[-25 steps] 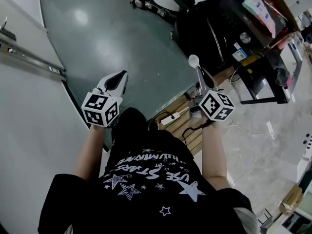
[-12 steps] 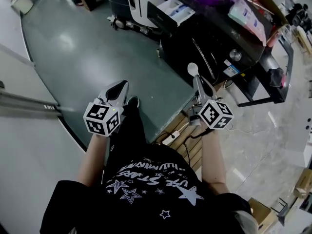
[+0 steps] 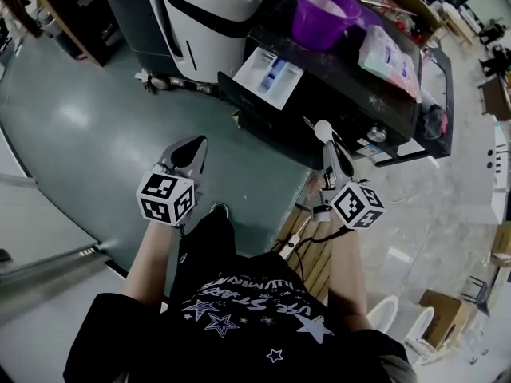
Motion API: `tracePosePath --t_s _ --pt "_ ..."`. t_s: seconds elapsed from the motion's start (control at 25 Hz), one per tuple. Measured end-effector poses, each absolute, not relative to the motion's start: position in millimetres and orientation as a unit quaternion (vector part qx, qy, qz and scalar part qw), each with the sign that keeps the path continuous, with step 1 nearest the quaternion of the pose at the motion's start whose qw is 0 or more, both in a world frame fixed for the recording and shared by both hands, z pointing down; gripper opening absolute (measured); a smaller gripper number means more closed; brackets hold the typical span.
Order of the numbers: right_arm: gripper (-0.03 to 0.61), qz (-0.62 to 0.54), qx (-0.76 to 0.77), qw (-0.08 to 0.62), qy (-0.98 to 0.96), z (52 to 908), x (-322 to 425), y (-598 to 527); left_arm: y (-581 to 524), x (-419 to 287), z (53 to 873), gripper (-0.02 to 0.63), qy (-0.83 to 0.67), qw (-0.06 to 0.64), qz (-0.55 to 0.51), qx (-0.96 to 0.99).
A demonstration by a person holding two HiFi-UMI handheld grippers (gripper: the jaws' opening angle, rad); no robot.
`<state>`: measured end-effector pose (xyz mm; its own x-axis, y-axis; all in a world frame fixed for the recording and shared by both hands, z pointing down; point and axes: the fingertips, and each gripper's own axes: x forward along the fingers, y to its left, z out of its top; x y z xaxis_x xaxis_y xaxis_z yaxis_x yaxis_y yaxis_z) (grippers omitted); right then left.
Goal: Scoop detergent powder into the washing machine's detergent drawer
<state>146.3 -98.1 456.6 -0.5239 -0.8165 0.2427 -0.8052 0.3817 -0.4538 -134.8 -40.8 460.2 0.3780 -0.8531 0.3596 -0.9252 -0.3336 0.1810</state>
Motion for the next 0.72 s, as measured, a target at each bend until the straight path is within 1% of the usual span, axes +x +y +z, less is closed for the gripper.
tracePosePath --t_s 0.12,0.36,0.72 --pt "0.038 -0.270 -0.517 0.010 0.812 436.3 131.4 -120.7 -76.7 -153.8 451.3 0.000 -0.519 0.194 0.109 0.826" --pt "0.038 -0.257 -0.547 0.028 0.796 386.7 110.8 -158.7 -131.5 -170.3 428.5 0.000 -0.476 0.196 0.116 0.850" --pt "0.038 -0.232 -0.547 0.062 0.802 332.6 104.1 -215.9 -193.9 -161.7 399.2 0.000 -0.451 0.184 0.106 0.867"
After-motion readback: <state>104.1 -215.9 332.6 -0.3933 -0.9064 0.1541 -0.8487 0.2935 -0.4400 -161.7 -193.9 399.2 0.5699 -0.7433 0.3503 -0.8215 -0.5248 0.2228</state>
